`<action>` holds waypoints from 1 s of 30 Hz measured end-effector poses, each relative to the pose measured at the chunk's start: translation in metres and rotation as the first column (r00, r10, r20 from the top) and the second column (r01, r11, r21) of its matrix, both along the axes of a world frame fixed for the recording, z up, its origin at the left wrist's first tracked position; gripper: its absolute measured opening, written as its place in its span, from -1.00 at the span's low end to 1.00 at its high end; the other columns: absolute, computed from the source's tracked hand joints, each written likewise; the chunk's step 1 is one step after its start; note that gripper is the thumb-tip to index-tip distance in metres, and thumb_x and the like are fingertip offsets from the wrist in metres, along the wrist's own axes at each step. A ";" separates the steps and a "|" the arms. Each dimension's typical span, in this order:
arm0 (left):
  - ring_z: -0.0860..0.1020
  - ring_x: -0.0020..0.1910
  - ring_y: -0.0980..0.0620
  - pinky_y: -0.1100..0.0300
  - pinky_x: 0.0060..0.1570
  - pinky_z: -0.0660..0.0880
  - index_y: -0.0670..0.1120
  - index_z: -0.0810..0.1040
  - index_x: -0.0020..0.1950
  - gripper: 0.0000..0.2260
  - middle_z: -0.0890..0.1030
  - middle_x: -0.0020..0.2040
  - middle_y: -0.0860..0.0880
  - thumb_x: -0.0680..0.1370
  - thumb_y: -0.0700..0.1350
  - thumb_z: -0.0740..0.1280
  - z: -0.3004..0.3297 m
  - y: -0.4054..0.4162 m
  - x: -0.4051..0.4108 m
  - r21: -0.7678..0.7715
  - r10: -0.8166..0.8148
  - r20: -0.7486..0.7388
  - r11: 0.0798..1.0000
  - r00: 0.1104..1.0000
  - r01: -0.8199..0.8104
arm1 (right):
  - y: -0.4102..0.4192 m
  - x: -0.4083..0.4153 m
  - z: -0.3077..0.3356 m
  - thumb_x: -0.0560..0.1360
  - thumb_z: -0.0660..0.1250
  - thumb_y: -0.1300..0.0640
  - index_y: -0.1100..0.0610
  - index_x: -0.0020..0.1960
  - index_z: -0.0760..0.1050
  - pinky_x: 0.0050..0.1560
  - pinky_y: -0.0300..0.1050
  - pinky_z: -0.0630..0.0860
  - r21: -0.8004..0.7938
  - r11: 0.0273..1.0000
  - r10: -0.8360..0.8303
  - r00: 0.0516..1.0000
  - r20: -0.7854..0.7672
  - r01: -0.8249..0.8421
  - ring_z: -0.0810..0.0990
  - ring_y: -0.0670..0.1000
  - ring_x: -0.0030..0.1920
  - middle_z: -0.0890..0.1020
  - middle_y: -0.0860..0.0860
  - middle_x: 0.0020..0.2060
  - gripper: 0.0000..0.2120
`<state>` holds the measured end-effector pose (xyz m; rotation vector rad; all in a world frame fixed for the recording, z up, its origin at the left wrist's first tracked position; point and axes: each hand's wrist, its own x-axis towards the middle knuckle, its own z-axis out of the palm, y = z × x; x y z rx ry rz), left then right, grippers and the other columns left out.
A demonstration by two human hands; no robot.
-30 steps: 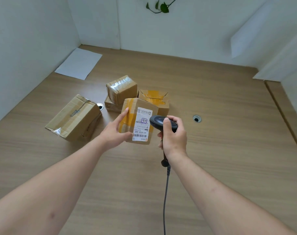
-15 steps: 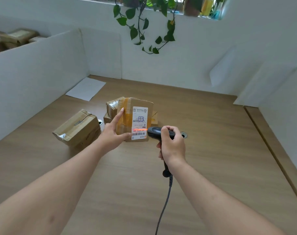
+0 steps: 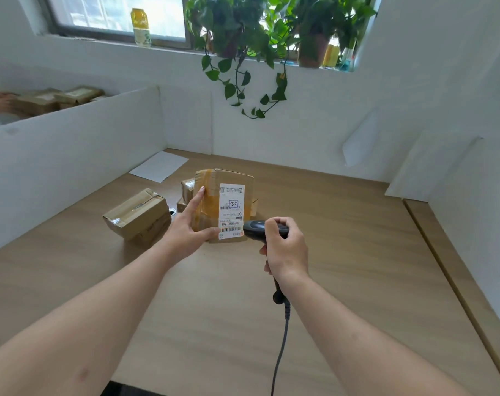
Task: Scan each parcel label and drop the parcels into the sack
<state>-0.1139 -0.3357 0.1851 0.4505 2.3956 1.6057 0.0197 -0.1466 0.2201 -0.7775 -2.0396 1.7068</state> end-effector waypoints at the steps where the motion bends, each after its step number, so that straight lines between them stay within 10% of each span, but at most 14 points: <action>1: 0.61 0.27 -0.06 -0.07 0.35 0.55 0.58 0.10 0.53 -0.09 0.50 0.36 -0.04 0.52 -0.12 0.57 0.000 0.000 0.008 0.005 0.002 -0.007 1.000 1.000 -0.001 | 0.001 0.006 0.001 0.60 0.31 -0.04 -0.12 -0.01 0.57 -0.38 0.02 0.58 -0.002 1.000 0.007 1.000 -0.009 -0.007 0.60 -0.09 -0.47 0.70 0.01 -0.27 -0.93; 21: 0.67 0.21 -0.04 -0.13 0.30 0.60 0.69 0.17 0.41 -0.06 0.47 0.39 -0.11 0.46 -0.13 0.62 0.013 -0.019 0.059 0.037 0.067 -0.008 0.997 0.998 -0.066 | -0.016 0.046 0.028 0.63 0.32 0.00 -0.10 0.04 0.59 -0.52 -0.11 0.46 -0.055 0.996 0.058 0.986 -0.154 -0.067 0.54 -0.01 -0.47 0.71 0.15 -0.15 -0.92; 30: 0.60 0.28 -0.11 -0.18 0.38 0.51 0.70 0.12 0.42 -0.13 0.52 0.34 -0.08 0.31 0.24 0.55 0.009 -0.075 0.065 -0.005 0.100 0.040 0.995 0.994 -0.100 | -0.076 0.050 0.026 0.64 0.32 -0.01 -0.16 0.06 0.57 -0.41 0.00 0.59 -0.008 0.999 0.051 0.986 -0.158 -0.053 0.65 -0.02 -0.35 0.73 0.11 -0.09 -0.93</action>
